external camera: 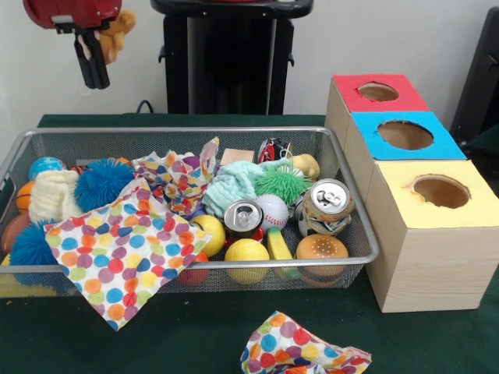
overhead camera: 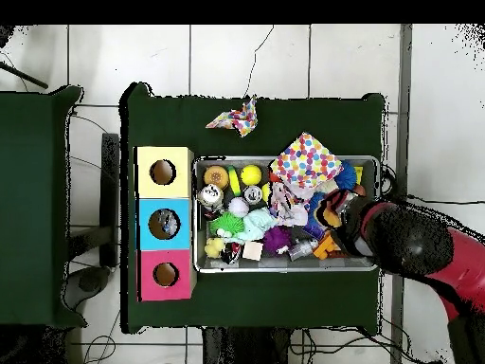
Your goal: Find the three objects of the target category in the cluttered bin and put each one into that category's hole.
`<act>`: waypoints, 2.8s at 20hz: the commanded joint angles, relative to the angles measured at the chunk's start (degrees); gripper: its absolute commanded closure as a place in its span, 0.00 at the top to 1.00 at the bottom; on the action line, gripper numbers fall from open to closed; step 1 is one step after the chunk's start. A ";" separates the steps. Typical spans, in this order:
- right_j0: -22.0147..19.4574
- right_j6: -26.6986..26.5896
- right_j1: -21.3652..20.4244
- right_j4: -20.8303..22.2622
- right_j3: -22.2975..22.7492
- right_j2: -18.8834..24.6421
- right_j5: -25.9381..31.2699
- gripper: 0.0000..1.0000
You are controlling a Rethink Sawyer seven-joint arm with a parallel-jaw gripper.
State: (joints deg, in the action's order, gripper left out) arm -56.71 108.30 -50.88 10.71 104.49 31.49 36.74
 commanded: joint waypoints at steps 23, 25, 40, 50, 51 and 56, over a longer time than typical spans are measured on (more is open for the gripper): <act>-9.67 -13.37 1.55 4.24 -0.10 10.47 10.87 1.00; -9.87 -13.13 1.44 4.34 -0.05 10.58 10.85 1.00; -1.37 -3.91 -5.05 12.72 1.45 5.21 8.00 1.00; 18.53 14.87 -5.42 24.80 0.03 -9.42 4.03 1.00; 20.08 15.15 -5.42 25.27 -0.25 -10.44 4.84 1.00; 24.21 15.66 -3.31 24.28 -0.05 -14.26 2.75 1.00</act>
State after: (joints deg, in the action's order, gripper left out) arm -35.50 108.30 -55.57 31.07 104.58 26.41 40.92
